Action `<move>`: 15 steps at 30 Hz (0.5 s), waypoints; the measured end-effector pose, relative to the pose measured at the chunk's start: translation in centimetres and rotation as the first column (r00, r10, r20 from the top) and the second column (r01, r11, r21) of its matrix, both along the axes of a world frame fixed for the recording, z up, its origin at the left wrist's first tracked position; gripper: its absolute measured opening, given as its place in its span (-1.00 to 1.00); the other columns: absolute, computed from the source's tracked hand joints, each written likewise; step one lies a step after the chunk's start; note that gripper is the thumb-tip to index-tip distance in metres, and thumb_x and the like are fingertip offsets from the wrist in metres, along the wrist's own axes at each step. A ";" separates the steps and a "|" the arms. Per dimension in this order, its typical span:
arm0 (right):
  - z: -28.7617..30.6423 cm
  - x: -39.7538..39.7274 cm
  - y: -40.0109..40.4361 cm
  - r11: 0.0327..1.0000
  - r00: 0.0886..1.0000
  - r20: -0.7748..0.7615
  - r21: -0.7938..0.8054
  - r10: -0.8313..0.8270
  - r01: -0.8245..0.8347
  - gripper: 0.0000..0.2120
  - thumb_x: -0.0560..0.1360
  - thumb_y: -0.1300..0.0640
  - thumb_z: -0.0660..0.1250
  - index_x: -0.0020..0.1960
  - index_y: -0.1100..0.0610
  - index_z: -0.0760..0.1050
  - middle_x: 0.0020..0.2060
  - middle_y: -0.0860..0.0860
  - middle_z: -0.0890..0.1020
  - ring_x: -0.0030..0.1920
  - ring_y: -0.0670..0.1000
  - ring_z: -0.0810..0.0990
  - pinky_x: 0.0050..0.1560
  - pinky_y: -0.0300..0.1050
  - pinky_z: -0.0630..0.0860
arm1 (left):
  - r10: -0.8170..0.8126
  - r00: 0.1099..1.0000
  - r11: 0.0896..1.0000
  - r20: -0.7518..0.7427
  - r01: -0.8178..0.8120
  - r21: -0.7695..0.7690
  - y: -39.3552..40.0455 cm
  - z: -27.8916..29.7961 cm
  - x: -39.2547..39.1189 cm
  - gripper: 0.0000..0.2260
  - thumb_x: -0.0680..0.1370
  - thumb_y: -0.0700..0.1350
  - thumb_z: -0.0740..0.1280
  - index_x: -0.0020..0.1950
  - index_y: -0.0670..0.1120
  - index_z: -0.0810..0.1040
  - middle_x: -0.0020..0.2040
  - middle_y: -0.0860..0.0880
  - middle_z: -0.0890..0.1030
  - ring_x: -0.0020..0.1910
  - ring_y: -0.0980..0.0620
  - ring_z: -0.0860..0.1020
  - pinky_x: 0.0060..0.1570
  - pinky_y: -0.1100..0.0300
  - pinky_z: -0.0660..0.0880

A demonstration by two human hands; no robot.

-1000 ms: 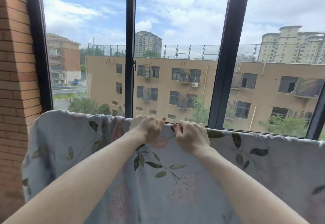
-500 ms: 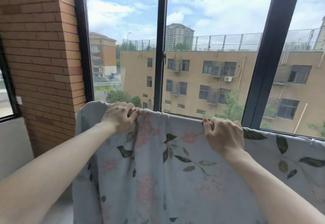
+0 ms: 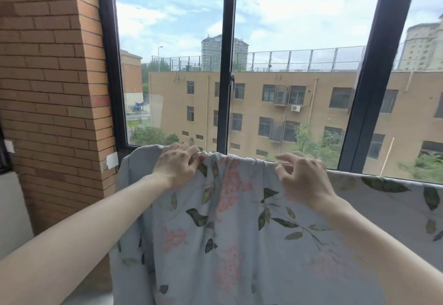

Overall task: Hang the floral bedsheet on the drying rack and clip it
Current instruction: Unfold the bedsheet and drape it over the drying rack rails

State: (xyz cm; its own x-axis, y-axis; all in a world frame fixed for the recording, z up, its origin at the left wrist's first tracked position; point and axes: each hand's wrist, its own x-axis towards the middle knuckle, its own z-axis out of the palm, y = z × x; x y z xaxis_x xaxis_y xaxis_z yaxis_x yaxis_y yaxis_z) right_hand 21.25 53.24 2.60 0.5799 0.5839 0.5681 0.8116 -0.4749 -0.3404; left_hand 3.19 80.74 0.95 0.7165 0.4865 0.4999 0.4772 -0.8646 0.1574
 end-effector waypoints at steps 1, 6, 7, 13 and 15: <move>0.2 -1.7 1.8 0.998 0.998 0.002 0.005 0.059 -0.059 -0.69 0.61 -0.04 0.27 0.31 -0.07 0.60 0.28 -0.08 0.62 0.30 0.06 0.53 0.41 0.06 0.33 | -0.019 1.000 1.000 0.000 0.019 0.003 0.1 -0.1 0.0 -0.71 0.71 0.18 0.07 0.23 0.10 0.50 0.17 0.04 0.57 0.25 -0.06 0.44 0.34 -0.05 0.28; 1.0 -7.5 9.2 0.983 0.980 -0.085 0.054 0.181 -0.177 -0.64 0.60 0.03 0.25 0.36 -0.08 0.57 0.29 -0.08 0.62 0.31 0.02 0.53 0.40 0.01 0.34 | -0.095 0.995 0.995 0.032 0.095 0.011 0.7 -0.1 -0.4 -0.81 0.70 0.22 0.07 0.02 0.17 0.35 0.02 0.07 0.48 0.18 -0.04 0.41 0.23 -0.04 0.30; 0.8 -8.0 10.2 0.988 0.984 -0.090 0.028 0.152 -0.150 -0.65 0.61 0.00 0.25 0.37 -0.10 0.57 0.27 -0.09 0.63 0.30 0.02 0.53 0.36 -0.02 0.34 | -0.112 0.993 0.994 0.025 0.112 0.013 1.2 0.0 -0.8 -0.82 0.70 0.22 0.07 0.02 0.17 0.34 0.04 0.06 0.49 0.18 -0.05 0.42 0.23 -0.03 0.30; -0.8 -8.0 12.6 0.998 0.999 -0.031 -0.042 -0.037 0.036 -0.71 0.62 -0.13 0.19 0.20 -0.12 0.62 0.17 -0.09 0.68 0.22 0.04 0.56 0.20 -0.02 0.33 | -0.169 0.985 0.985 -0.042 0.170 0.004 4.2 0.5 -2.9 -0.68 0.70 0.25 0.04 0.17 0.11 0.47 0.23 0.01 0.59 0.27 -0.08 0.46 0.31 -0.04 0.30; -1.0 -8.1 13.4 0.995 0.997 -0.020 -0.057 -0.078 0.076 -0.70 0.62 -0.14 0.15 0.06 -0.09 0.63 0.06 -0.06 0.70 0.13 0.05 0.57 0.16 0.01 0.30 | -0.138 0.989 0.990 -0.055 0.139 0.013 6.0 0.5 -4.1 -0.68 0.70 0.23 0.04 0.16 0.08 0.47 0.24 0.01 0.59 0.27 -0.09 0.46 0.27 -0.04 0.31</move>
State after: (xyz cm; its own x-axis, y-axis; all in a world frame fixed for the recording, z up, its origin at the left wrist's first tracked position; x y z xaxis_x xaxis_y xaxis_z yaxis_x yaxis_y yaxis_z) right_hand 13.18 66.62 1.62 0.6364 0.5677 0.5223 0.7645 -0.5544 -0.3289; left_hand -0.93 86.74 1.48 0.8023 0.3729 0.4661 0.3601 -0.9251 0.1202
